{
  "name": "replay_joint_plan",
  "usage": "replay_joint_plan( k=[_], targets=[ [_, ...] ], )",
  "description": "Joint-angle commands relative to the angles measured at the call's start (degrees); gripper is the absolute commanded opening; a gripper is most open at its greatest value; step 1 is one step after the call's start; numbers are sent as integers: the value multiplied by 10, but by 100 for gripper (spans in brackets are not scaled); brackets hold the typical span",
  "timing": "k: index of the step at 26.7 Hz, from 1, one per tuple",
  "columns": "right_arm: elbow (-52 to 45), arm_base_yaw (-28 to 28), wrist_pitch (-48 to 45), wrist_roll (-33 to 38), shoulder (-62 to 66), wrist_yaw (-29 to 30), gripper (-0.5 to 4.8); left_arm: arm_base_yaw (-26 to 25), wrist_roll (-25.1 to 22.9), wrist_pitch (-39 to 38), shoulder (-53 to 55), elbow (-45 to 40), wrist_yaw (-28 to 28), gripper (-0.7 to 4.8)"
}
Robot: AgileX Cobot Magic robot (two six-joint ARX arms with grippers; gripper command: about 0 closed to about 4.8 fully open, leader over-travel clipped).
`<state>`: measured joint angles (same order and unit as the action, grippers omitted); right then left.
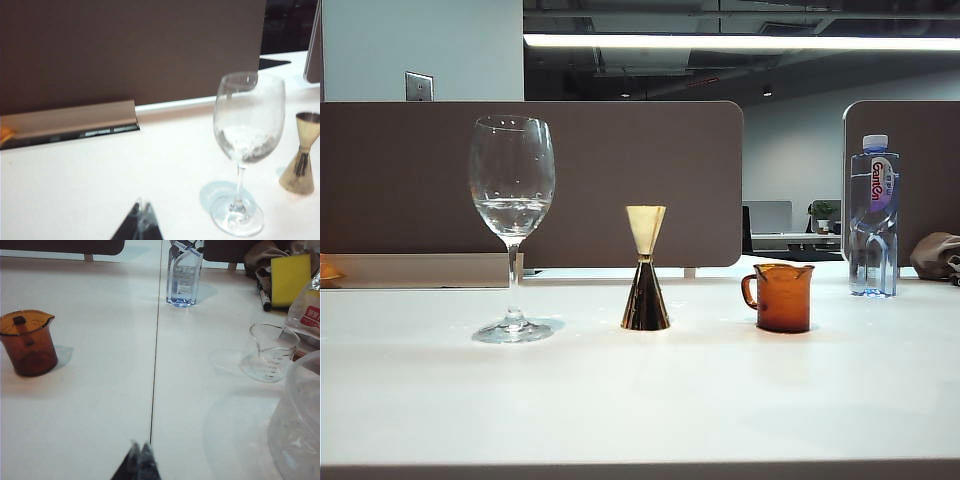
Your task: Pick up the small amber measuring cup and pour the water in it into the jigger, then pick up the jigger and pour the water in it into the wine glass.
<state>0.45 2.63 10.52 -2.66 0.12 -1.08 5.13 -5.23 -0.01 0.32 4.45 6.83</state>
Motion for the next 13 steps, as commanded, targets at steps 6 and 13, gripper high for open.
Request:
replay_joint_plan(
  k=[6, 13],
  targets=[
    [-4, 0, -3, 1, 0, -1, -1, -1, 37, 5, 0, -38, -44, -2],
    [-4, 0, -3, 1, 0, -1, -1, -6, 42, -91, 0, -40, -57, -2]
  ],
)
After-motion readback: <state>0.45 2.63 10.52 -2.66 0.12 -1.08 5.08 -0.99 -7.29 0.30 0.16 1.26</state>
